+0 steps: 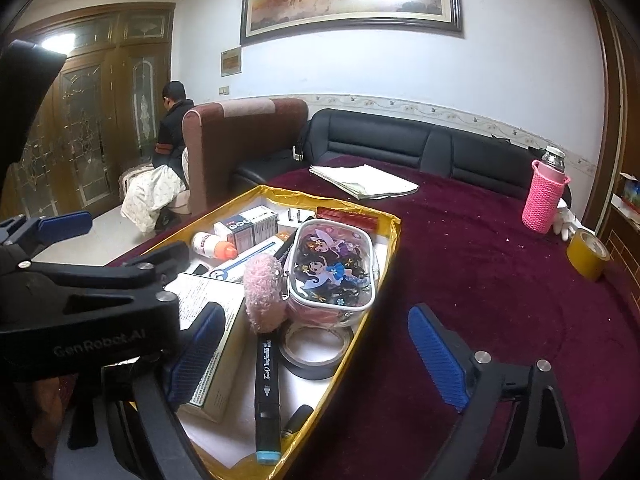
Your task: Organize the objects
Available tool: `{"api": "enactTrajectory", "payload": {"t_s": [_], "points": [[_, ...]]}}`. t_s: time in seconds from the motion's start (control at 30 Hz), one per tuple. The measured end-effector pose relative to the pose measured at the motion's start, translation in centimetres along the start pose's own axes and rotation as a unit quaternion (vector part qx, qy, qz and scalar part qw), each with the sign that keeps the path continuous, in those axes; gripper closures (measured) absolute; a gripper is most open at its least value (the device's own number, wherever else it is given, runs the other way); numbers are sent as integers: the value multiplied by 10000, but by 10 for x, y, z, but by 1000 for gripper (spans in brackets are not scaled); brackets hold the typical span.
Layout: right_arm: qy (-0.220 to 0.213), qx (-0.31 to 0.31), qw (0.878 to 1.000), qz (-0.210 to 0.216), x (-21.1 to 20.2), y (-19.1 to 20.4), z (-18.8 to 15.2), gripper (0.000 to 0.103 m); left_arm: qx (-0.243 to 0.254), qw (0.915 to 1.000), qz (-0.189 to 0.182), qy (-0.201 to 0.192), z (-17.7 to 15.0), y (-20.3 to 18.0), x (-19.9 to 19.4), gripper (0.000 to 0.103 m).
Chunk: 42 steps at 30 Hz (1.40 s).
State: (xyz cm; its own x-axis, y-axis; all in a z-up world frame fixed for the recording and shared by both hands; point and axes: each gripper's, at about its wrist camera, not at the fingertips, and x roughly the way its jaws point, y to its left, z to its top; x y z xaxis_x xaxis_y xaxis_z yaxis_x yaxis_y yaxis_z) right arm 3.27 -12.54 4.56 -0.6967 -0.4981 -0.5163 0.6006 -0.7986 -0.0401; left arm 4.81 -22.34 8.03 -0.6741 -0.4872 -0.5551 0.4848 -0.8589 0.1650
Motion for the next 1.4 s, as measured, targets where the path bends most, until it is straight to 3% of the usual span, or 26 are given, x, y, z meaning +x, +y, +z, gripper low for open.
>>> {"api": "enactTrajectory", "payload": {"t_s": [0.1, 0.23, 0.53, 0.87, 1.4], "points": [[41, 34, 10000, 65, -2, 0, -1, 5, -46, 9997, -241, 42, -4, 0, -4, 0], [34, -30, 10000, 64, -7, 3, -3, 5, -179, 9995, 116, -237, -14, -1, -17, 0], [-39, -110, 9997, -232, -24, 4, -12, 4, -165, 9993, -156, -289, -25, 2, -33, 0], [-71, -166, 9989, -430, -43, -1, -22, 2, -35, 9991, -184, -373, -32, -7, -41, 0], [73, 242, 9996, -159, -31, -19, -28, 2, 31, 9992, -51, -384, -34, -13, -42, 0]]}}
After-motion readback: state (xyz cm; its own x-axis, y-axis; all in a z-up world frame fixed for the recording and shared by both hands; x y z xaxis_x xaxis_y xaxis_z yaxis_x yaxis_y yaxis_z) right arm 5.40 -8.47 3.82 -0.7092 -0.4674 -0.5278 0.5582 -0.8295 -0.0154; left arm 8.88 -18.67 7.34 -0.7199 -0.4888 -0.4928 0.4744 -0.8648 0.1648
